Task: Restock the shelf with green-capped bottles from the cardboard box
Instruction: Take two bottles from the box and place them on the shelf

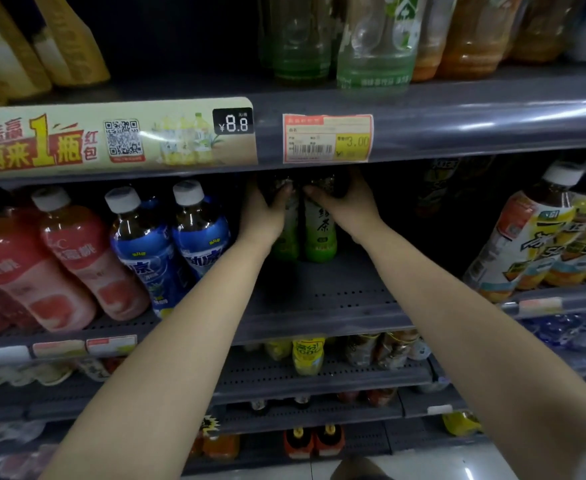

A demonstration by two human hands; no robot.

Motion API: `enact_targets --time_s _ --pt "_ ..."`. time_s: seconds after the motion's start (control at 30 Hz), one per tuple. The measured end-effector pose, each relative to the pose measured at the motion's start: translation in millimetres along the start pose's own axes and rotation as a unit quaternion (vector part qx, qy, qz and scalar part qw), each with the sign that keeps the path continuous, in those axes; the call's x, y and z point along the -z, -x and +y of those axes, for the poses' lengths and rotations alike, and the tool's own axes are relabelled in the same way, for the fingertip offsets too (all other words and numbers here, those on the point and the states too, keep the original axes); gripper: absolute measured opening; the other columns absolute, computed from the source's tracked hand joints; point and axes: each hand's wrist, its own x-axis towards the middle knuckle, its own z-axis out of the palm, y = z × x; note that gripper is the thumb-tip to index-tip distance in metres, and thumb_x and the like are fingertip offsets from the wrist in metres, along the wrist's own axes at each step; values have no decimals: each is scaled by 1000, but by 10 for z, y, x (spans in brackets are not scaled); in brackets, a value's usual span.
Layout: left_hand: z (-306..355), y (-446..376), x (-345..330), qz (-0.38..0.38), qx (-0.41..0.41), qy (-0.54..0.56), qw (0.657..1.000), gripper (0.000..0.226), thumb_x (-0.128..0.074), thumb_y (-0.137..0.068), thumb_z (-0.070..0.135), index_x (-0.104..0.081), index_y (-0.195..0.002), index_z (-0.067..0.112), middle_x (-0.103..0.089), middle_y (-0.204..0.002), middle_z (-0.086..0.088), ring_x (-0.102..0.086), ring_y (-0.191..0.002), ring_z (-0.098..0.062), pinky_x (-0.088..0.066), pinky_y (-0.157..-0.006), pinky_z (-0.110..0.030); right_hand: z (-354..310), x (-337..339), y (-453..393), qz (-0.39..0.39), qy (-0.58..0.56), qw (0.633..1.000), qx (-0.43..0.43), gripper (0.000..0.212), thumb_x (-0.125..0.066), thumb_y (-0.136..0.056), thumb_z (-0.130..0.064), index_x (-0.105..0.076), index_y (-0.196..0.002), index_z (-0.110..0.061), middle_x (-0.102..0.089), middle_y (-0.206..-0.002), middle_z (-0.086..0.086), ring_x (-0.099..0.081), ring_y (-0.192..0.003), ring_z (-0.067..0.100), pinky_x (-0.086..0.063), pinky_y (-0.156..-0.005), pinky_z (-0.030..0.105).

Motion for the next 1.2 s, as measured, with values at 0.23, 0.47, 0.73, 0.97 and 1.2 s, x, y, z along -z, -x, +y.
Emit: enact_targets --time_s 0.23,0.47,0.73,0.97,1.2 --pt "-56 -63 -7 -11 -17 -17 1000 54 -57 -93 30 -38 -141 17 -49 -143 -7 -46 -130 -22 -36 -106 -31 56 -41 -100 6 19 1000 5 77 -80 -73 -38 -44 -138 -16 -54 -138 5 -50 -127 20 -41 -100 28" --pt "-57 -30 -4 -14 0 -1 1000 58 -57 -93 32 -34 -144 19 -47 -145 -6 -44 -132 -23 -36 -107 -33 87 -71 -60 13 -13 1000 -15 73 -78 -74 -40 -45 -137 -21 -55 -138 3 -51 -127 20 -43 -102 33" --pt "-273 85 -32 -24 -15 -4 1000 64 -62 -90 18 -30 -145 13 -47 -144 -10 -45 -131 -24 -35 -102 -27 210 -71 35 -21 -24 999 -27 78 -79 -75 -32 -39 -141 -20 -53 -140 4 -51 -126 21 -45 -103 40" --pt "-397 58 -50 -24 -26 5 999 61 -59 -91 16 -32 -146 12 -48 -143 -11 -46 -131 -25 -36 -110 -40 324 -117 -8 -2 37 999 -13 69 -72 -81 -28 -39 -141 -20 -56 -136 6 -55 -122 25 -44 -89 26" --pt "-360 115 -11 -35 -17 -30 999 66 -56 -93 22 -24 -150 13 -42 -149 -10 -40 -136 -25 -33 -112 -43 320 -117 48 -10 35 999 -30 75 -73 -81 -32 -34 -145 -23 -54 -139 6 -52 -125 25 -40 -88 23"
